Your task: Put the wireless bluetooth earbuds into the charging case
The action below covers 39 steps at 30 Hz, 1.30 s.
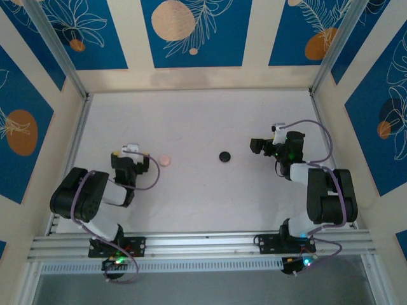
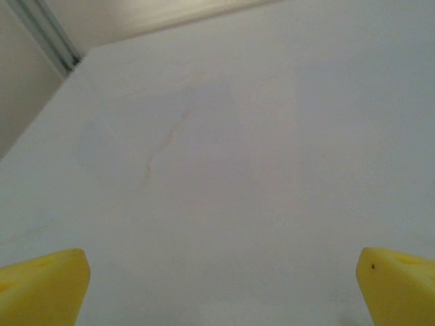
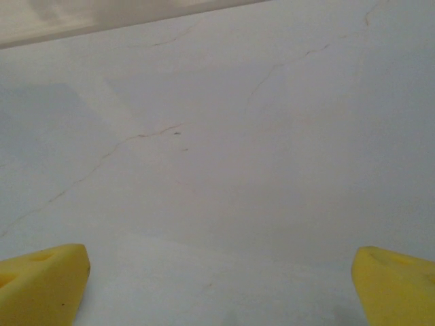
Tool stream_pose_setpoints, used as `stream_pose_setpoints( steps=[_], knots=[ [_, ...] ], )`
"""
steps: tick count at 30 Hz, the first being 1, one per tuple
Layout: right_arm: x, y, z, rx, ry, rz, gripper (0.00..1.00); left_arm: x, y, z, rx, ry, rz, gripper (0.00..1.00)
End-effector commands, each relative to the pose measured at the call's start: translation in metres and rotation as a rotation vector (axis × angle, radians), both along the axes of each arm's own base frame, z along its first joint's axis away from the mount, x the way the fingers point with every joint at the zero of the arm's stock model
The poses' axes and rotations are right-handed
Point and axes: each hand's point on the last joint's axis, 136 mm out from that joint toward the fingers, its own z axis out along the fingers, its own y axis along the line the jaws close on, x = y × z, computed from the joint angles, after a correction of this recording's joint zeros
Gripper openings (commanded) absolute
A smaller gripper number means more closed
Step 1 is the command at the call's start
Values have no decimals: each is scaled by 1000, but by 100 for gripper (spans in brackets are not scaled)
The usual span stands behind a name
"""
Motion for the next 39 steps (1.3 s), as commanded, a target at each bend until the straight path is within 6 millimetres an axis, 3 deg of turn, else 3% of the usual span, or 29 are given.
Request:
stream_pose_setpoints(
  steps=[1,2,18,26,39],
  knots=[
    [0,-10,2,-72,-73,-61,99,23,7,19,-112,-22,-13,100],
    [0,-16,0,-80,-90,-104,99,22,12,20,-129,-38,-2,100],
    [-4,-11,-4,-84,-107,-84,99,22,11,21,-125,-41,-10,100],
    [-2,-17,-6,-126,-110,-147,99,27,-7,19,-123,-5,-121,100],
    [-2,-17,-6,-127,-107,-151,99,27,-8,19,-124,-4,-126,100]
  ],
)
